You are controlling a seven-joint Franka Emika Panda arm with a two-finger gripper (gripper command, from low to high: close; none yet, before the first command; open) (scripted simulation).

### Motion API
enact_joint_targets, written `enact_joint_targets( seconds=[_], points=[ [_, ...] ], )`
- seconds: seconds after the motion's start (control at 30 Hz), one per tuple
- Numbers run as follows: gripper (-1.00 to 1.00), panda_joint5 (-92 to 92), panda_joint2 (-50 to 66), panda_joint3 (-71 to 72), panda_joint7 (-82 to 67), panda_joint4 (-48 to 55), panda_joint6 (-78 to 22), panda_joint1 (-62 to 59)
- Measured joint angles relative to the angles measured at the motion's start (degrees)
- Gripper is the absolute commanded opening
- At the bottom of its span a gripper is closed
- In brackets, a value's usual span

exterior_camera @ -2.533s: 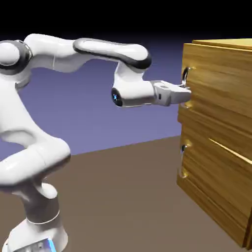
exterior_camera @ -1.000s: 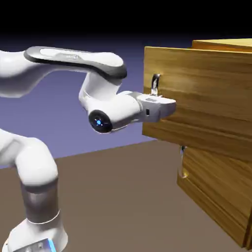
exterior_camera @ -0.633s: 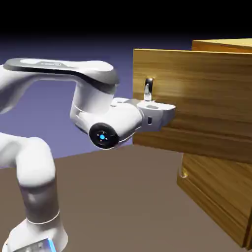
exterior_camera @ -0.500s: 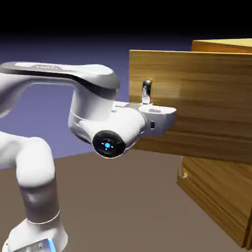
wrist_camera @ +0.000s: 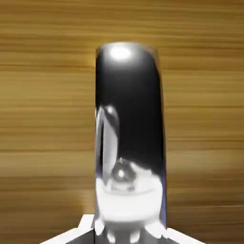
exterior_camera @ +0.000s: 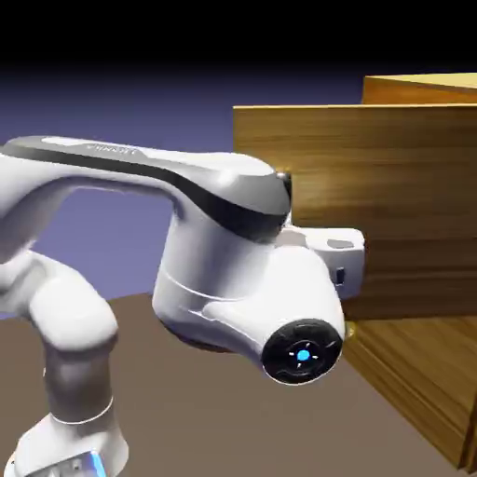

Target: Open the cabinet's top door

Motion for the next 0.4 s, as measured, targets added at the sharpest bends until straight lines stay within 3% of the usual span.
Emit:
enact_joint_targets(
  seconds=[0.4],
  points=[
    [-1.00,-8.87,-5.53,-18.43,5.02,23.28,-15.98,24.77]
  ],
)
